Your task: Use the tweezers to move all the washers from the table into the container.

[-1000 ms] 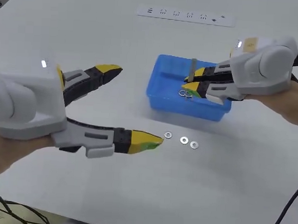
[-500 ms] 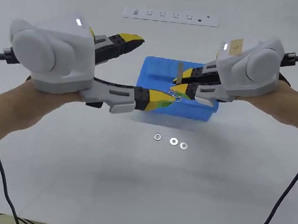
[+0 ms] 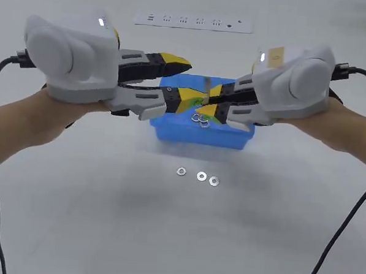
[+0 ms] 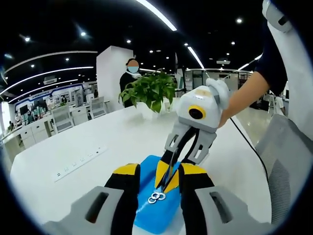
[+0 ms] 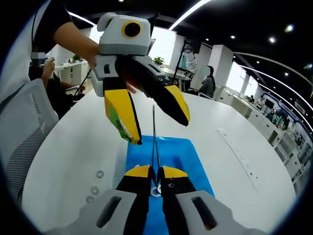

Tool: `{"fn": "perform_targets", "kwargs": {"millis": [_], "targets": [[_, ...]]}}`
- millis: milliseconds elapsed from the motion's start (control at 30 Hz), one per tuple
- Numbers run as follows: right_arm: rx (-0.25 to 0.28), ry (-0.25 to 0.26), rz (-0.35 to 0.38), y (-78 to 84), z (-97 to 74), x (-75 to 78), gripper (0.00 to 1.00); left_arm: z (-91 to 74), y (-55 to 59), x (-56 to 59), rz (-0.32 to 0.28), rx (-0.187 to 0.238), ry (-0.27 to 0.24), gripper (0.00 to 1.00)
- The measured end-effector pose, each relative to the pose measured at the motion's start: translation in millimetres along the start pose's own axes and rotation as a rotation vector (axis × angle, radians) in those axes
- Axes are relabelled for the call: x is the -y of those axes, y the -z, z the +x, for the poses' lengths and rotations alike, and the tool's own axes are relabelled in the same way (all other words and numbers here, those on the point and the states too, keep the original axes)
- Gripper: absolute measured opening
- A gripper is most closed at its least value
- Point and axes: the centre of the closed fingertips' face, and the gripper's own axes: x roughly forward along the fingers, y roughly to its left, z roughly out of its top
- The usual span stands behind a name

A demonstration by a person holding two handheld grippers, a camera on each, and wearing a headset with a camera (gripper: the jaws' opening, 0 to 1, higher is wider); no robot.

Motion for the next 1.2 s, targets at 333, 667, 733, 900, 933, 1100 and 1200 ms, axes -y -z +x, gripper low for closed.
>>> {"fn": "perform_targets", "kwargs": {"millis": [333,667,733,900,933,1100,1200], "targets": [[0.003,-0.023,-0.009,-3.6,4.2,-4.8,0.08,6.5,-6.8,15.5,0.011,-0.001,0.097,0.18],[0.008,-0.020,-0.010,-5.9,3.4,-2.4,0.08,13.6,-10.3,26.1,0.101,-0.054,0.164,0.08],[0.005,-0.020,-0.013,-5.4,3.1,-2.3,0.08,13.2,-9.8,25.7,0.132,-0.063,0.171,0.07],[0.001,-0.017,-0.011,-4.1,3.0,-2.6,0.09,12.5,-8.1,30.9,0.208,-0.081,0.186,0.05],[0.000,-0.017,-0.015,-4.2,3.0,-2.9,0.09,12.0,-8.0,32.6,0.207,-0.082,0.196,0.05],[0.003,-0.007,-0.029,-7.3,1.0,-4.4,0.11,10.5,-9.8,26.7,0.226,-0.075,0.183,0.05],[0.022,-0.011,0.021,-11.7,-2.4,-3.7,0.15,9.1,-12.6,25.6,0.227,-0.073,0.179,0.05]]}}
